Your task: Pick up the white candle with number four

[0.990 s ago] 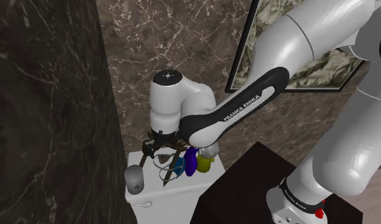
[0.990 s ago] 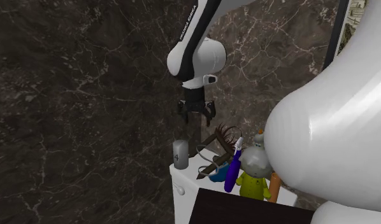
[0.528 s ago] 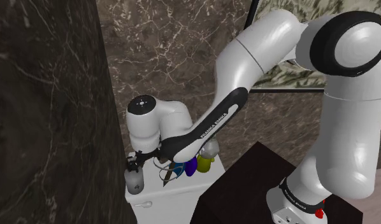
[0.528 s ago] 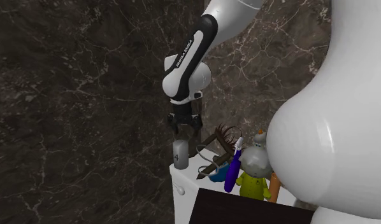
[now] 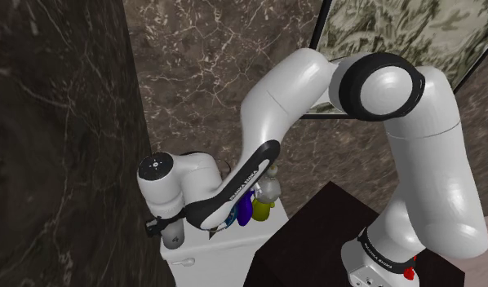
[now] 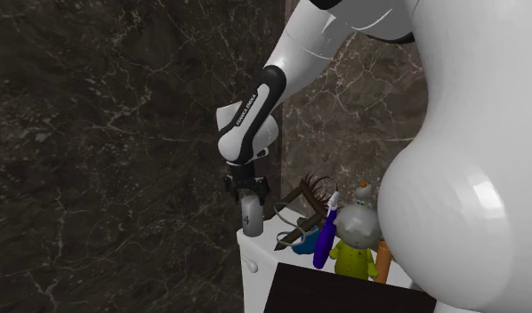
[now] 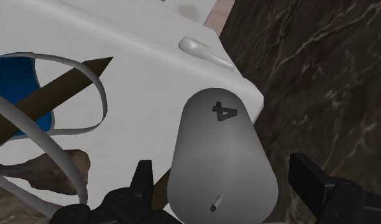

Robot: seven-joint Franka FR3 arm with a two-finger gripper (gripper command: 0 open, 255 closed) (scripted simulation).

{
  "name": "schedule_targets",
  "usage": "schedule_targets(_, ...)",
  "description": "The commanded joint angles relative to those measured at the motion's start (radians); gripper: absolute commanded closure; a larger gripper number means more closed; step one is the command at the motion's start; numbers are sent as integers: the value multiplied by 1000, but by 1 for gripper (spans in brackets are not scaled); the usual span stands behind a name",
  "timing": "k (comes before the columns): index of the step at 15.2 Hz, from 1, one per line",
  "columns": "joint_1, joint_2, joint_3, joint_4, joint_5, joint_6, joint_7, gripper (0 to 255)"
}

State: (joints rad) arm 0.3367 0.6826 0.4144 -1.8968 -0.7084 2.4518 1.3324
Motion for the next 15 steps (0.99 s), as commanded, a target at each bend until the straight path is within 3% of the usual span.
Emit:
schedule_targets(1,10,24,-12,10,-14,13,11,0)
schedule_targets(6,25,64,-33,26,-37,36,30,0)
schedule_targets(7,24,62,-33,24,-37,36,29,255)
schedule_targets(15,25,63,-33,26,-37,35,29,255)
